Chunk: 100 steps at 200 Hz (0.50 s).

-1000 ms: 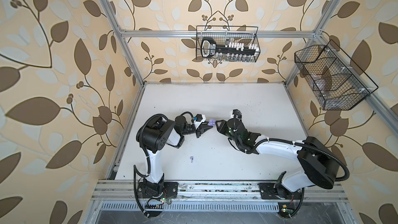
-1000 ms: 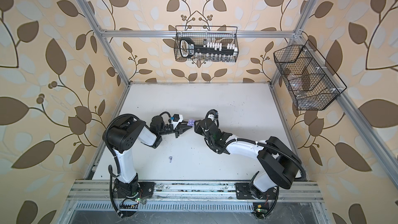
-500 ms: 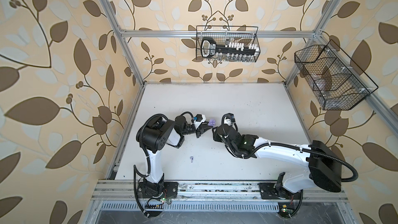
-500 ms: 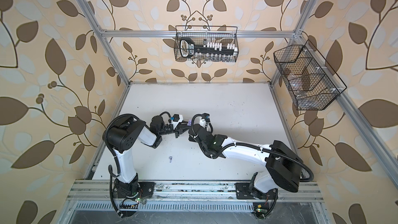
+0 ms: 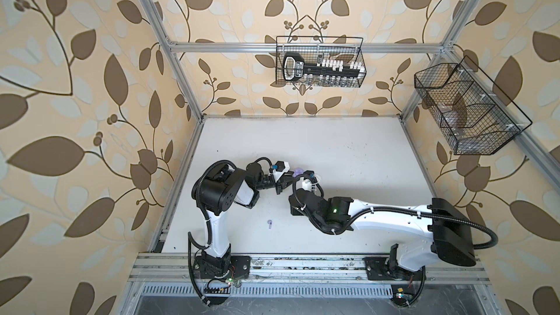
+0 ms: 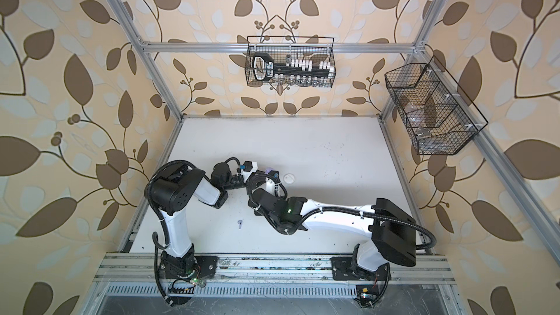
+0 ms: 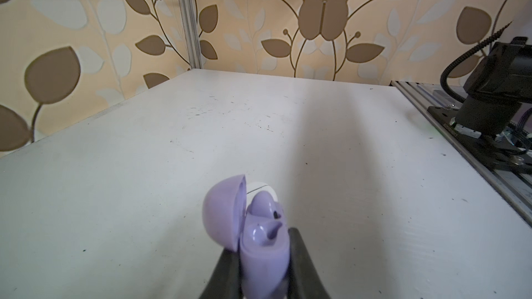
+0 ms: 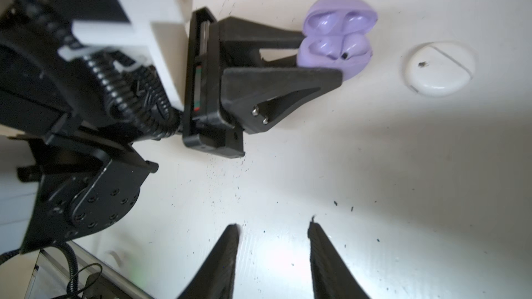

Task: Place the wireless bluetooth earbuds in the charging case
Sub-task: 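Move the open right gripper down toward the second lavender earbud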

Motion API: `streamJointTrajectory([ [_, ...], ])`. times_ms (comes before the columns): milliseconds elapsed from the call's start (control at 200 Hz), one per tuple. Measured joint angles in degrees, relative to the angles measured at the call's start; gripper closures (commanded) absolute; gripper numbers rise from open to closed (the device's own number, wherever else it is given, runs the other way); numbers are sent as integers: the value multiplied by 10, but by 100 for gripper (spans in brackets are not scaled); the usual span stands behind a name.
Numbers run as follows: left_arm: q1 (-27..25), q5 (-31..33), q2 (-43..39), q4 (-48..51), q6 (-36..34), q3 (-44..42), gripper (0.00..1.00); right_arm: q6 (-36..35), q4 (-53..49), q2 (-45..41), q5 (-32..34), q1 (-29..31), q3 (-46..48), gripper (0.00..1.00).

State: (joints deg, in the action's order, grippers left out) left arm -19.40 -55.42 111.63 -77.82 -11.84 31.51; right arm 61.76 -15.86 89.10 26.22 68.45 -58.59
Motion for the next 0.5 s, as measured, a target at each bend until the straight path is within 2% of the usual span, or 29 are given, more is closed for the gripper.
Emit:
streamJointTrajectory([
  [320, 0, -1, 0, 0, 0, 0, 92, 15, -64, 135, -28, 43, -135, 59],
  [500, 0, -1, 0, 0, 0, -1, 92, 22, -74, 196, -57, 51, -169, 63],
])
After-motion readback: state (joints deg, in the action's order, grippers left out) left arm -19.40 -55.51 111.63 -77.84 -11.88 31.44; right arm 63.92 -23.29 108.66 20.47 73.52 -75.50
